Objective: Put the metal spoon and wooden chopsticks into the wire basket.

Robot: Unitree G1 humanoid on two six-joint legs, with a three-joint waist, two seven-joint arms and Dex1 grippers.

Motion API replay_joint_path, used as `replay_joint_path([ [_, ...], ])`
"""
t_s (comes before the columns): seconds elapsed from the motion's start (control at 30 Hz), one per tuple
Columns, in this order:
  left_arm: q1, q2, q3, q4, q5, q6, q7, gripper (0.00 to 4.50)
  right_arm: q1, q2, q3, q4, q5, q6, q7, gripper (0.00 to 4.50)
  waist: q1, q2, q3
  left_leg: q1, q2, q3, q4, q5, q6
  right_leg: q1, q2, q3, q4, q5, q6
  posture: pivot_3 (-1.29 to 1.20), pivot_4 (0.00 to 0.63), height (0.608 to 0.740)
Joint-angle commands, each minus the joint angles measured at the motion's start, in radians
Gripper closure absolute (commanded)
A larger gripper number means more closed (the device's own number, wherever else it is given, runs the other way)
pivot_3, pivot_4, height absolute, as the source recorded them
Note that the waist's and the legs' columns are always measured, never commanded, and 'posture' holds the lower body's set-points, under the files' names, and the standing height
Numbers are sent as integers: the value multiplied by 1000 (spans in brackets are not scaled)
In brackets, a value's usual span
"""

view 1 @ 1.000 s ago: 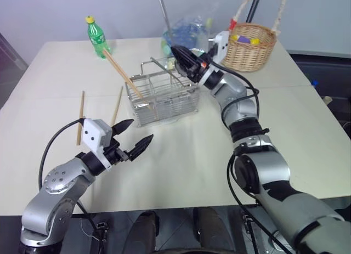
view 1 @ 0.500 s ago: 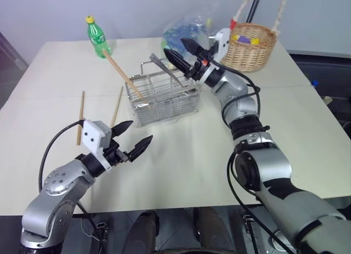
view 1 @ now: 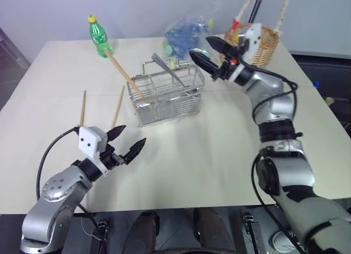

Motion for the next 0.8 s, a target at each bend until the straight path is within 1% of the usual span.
replay_joint_path([
  [0.03, 13, -11, 25, 4, 30, -48, 12, 240, 43, -55, -7, -200, 57, 104, 16, 41, -1, 0, 0, 0, 0, 0, 0, 0, 0, 0, 0, 0, 0, 0, 0, 0, 150, 740],
  [0.23, 27, -36, 38, 52, 88, -91, 46, 240, 207, -157, -41, -502, 154, 306, -18, 41, 3, 0, 0, 0, 0, 0, 0, 0, 0, 0, 0, 0, -1, 0, 0, 0, 150, 740],
  [0.3, 33, -43, 36, 59, 104, -102, 53, 240, 293, -183, -61, -614, 193, 370, -46, 41, 7, 0, 0, 0, 0, 0, 0, 0, 0, 1, 0, 0, -2, 0, 0, 0, 150, 740],
  [0.5, 36, -57, 27, 66, 124, -113, 56, 240, 516, -202, -109, -866, 297, 496, -145, 41, 23, 0, 0, -1, 0, 0, 0, 0, 0, 2, 0, 0, -8, 0, 0, 0, 150, 740],
  [0.63, 26, -72, 22, 68, 136, -111, 75, 240, 658, -192, -105, -1010, 347, 520, -191, 41, 32, -1, 0, -3, 0, 0, 0, 0, 1, 2, 0, 0, -10, 0, 0, 0, 150, 740],
  [0.7, 26, -75, 21, 69, 141, -114, 76, 240, 699, -193, -98, -1046, 355, 511, -199, 41, 32, -1, 0, -3, 0, 0, 1, 0, 1, 3, 0, 0, -11, 0, 0, 0, 150, 740],
  [0.8, 10, -75, 23, 85, 160, -120, 91, 240, 766, -213, -74, -1089, 320, 444, -165, 41, 31, -1, 0, -3, 0, 1, 1, 0, 1, 3, 0, 0, -11, -1, -2, 0, 150, 740],
])
